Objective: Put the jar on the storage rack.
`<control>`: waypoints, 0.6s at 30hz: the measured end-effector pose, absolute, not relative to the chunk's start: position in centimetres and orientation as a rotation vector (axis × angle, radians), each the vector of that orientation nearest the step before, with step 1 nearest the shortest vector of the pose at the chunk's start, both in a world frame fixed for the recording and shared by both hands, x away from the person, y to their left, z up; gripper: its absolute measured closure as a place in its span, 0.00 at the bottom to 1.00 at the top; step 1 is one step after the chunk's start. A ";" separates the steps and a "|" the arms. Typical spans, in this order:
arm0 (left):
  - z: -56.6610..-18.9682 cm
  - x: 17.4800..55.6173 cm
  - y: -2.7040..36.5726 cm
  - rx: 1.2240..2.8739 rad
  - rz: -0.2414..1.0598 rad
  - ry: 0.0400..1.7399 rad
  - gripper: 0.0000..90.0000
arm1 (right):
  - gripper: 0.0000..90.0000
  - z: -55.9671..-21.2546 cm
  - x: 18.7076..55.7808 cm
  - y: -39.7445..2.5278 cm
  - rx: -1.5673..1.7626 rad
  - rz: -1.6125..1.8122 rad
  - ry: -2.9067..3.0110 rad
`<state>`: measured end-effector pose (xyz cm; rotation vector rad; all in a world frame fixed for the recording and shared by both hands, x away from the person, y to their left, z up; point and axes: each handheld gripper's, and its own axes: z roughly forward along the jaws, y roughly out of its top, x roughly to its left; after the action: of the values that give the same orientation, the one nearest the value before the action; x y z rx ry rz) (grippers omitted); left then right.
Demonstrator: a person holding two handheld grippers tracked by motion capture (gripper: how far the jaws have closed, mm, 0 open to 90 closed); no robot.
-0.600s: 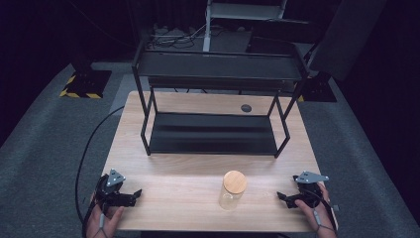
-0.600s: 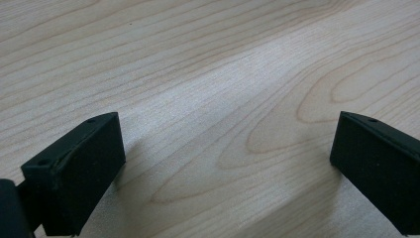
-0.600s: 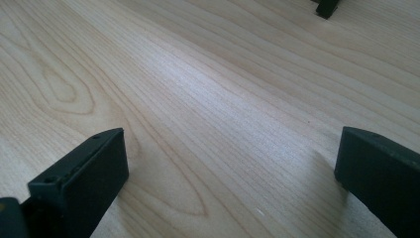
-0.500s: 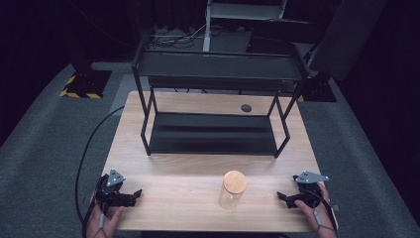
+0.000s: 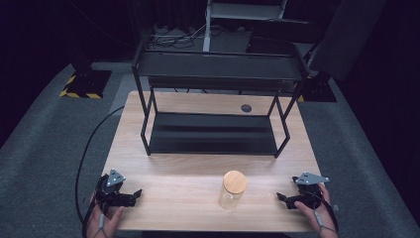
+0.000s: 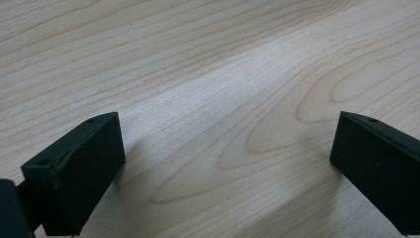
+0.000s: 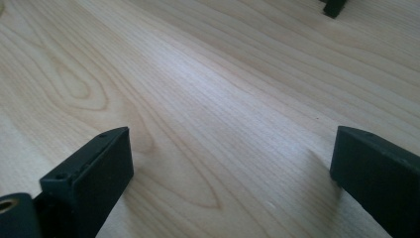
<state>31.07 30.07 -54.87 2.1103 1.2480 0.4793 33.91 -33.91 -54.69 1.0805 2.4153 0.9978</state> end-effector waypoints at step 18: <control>-54.9 31.1 30.1 2.110 0.480 1.248 0.01 | 0.03 -52.2 33.1 -32.8 1.067 1.098 2.389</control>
<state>31.07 30.06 -54.87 2.1102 1.2482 0.4801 33.10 -32.81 -52.18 1.0674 2.3886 1.0984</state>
